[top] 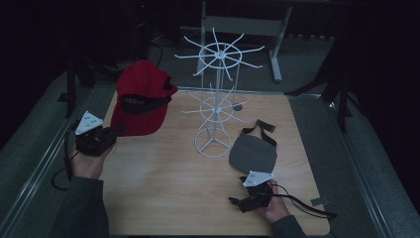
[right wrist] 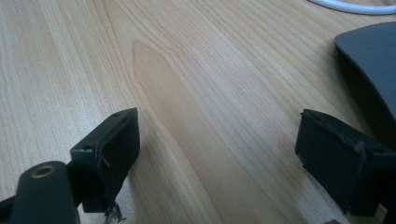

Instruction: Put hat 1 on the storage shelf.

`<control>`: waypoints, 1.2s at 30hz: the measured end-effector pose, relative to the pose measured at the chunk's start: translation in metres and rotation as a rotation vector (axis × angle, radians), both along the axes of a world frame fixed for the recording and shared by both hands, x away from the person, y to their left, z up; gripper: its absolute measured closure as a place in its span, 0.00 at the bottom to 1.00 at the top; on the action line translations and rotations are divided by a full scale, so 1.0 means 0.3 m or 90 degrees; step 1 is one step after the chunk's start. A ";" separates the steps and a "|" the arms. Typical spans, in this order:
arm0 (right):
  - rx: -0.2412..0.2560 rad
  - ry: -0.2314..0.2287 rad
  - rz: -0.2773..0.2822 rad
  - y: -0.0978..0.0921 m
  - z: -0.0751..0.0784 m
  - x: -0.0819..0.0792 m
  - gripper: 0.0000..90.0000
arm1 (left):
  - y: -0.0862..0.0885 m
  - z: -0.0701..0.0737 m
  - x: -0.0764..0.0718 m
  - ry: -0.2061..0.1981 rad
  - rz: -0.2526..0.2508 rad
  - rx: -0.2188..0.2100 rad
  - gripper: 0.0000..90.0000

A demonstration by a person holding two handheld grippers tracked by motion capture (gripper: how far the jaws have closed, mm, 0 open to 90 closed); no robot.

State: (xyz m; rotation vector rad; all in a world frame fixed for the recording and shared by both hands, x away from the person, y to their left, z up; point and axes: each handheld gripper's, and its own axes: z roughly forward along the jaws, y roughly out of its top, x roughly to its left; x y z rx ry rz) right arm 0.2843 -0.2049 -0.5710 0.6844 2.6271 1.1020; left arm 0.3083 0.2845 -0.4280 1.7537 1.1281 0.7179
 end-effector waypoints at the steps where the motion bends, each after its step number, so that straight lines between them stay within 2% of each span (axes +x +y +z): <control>1: 0.000 0.000 0.000 0.000 0.000 0.000 0.15 | 0.001 0.004 0.000 -0.002 0.002 -0.003 0.95; 15: 0.000 -0.001 0.001 0.000 0.000 0.001 0.15 | -0.003 0.045 0.006 -0.025 0.008 -0.013 0.95; 26: 0.001 0.001 -0.001 0.000 0.000 0.000 0.15 | -0.010 0.081 0.005 -0.049 0.016 -0.028 0.95; 30: 0.000 0.000 -0.001 0.000 0.000 0.000 0.15 | -0.012 0.099 0.004 -0.067 0.026 -0.039 0.95; 36: 0.000 0.000 -0.001 0.000 0.000 0.000 0.15 | -0.019 0.121 0.010 -0.074 0.027 -0.043 0.95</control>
